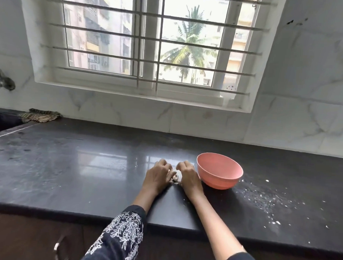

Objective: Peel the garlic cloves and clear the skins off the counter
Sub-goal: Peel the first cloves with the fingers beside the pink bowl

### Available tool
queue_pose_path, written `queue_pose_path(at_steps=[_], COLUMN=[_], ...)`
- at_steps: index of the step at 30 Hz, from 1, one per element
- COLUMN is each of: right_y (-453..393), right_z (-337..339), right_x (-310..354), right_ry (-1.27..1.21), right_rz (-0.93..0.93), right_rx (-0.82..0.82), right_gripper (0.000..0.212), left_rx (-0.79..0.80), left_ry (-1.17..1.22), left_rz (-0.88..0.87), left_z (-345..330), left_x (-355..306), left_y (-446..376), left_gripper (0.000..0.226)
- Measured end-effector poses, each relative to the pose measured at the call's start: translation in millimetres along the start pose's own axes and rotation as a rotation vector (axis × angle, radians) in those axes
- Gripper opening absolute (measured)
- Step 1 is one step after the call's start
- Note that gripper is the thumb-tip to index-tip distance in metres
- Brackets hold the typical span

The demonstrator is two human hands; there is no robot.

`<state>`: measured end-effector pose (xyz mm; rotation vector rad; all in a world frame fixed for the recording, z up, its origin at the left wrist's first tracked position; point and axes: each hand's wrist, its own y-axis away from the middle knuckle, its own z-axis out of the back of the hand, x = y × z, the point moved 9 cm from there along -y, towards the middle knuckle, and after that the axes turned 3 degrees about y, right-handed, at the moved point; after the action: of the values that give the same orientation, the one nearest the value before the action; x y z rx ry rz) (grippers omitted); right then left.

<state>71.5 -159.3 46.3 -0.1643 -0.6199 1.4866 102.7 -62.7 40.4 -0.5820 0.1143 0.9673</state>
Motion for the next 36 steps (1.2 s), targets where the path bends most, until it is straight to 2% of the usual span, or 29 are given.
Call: queue_pose_path(at_steps=[4,8,12,14,19,26,30,32,36], right_y=[4,2,5,4,3,3,-2,-4,-1], right_z=[13,16,8,8,14,13,6,4,4], right_x=[-2,-3,0,-5,-14,-8,-16,-15,-12], right_ry=[-0.067,-0.117,-0.087,-0.148,-0.328,-0.389,-0.578,-0.649,-0.652], right_rz=[-0.024,-0.058,-0.006,-0.009,-0.057,0.032,-0.022,-0.028,-0.013], right_rx=[-0.113,-0.115,-0.074,-0.084,-0.178,-0.173,-0.114,-0.087,-0.078], right_gripper=[0.028,0.039,0.054,0.048,0.005,0.011,0.008,0.007,0.010], left_rx=[0.031,0.151,0.072,0.046,0.007,-0.021,-0.084,-0.105,-0.092], left_ry=[0.014,0.221,0.196,0.180,0.120,0.110,0.081,0.089,0.014], left_rz=[-0.102,-0.136,-0.081,-0.043,0.007,-0.076,-0.151,-0.165,-0.188], left_z=[-7,-13,-8,-6,-3,0,10,13,7], left_x=[-5,-7,-1,0,7,-4,-10,-9,-8], left_y=[-2,0,2,2,0,2,5,4,4], left_gripper=[0.039,0.024,0.023,0.023,0.021,0.029,0.018,0.024,0.018])
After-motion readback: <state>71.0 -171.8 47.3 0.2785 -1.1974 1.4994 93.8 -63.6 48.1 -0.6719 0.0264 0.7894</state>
